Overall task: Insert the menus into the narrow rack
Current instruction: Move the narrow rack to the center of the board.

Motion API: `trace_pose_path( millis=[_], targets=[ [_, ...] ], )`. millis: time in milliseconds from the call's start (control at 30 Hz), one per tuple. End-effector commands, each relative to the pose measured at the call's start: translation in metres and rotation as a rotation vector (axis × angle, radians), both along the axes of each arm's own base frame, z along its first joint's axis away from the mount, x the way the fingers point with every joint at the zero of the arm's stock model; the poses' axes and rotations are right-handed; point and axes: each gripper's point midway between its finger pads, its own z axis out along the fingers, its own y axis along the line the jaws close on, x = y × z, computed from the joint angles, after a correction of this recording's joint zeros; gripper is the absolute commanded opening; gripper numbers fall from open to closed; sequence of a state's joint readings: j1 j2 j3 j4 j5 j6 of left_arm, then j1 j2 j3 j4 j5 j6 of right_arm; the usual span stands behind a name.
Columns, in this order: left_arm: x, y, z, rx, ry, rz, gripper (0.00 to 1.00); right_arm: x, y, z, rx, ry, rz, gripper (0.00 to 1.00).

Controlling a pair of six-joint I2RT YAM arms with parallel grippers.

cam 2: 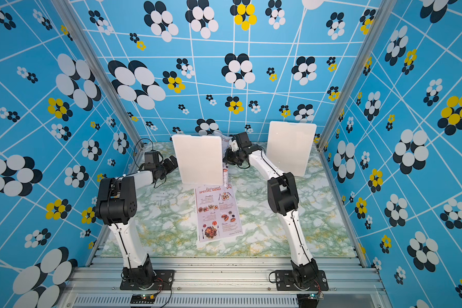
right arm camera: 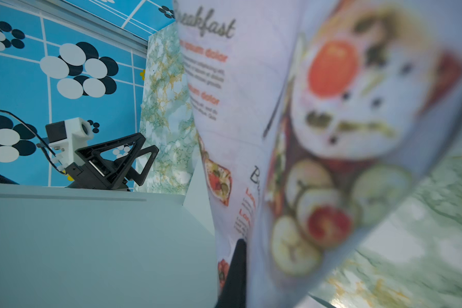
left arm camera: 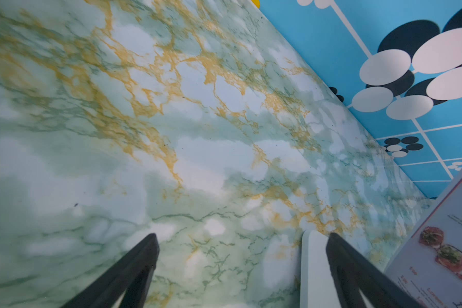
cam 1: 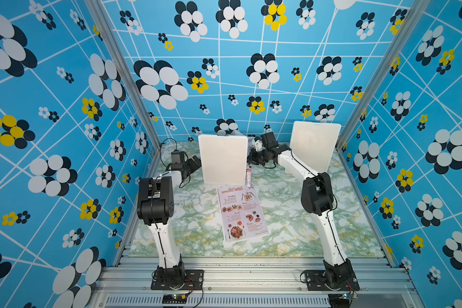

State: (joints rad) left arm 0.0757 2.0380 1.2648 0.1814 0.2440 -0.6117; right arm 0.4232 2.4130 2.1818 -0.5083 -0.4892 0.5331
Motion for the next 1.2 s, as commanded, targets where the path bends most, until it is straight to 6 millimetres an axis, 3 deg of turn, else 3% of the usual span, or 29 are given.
trace_pose_path(
  millis=[0,233,500,533,767,1167],
  targets=[
    [-0.011,-0.025,-0.012,-0.004,0.027,-0.081,1.00,-0.016,0.011,0.038,0.047,-0.048,0.035,0.00],
    [-0.044,-0.038,-0.007,0.007,0.022,-0.102,1.00,-0.036,0.004,0.037,0.019,-0.035,0.040,0.00],
    [-0.077,-0.062,0.009,0.016,0.001,-0.143,1.00,-0.057,-0.001,0.016,-0.004,0.010,0.042,0.00],
    [-0.082,-0.064,0.012,0.024,-0.002,-0.146,1.00,-0.061,-0.001,0.025,0.003,-0.004,0.043,0.00],
    [-0.109,-0.067,0.030,0.040,-0.029,-0.145,1.00,-0.083,-0.002,0.024,-0.010,0.008,0.060,0.00],
    [-0.116,-0.059,0.040,0.062,-0.041,-0.144,1.00,-0.092,-0.007,0.025,-0.057,-0.004,0.058,0.00]
  ],
)
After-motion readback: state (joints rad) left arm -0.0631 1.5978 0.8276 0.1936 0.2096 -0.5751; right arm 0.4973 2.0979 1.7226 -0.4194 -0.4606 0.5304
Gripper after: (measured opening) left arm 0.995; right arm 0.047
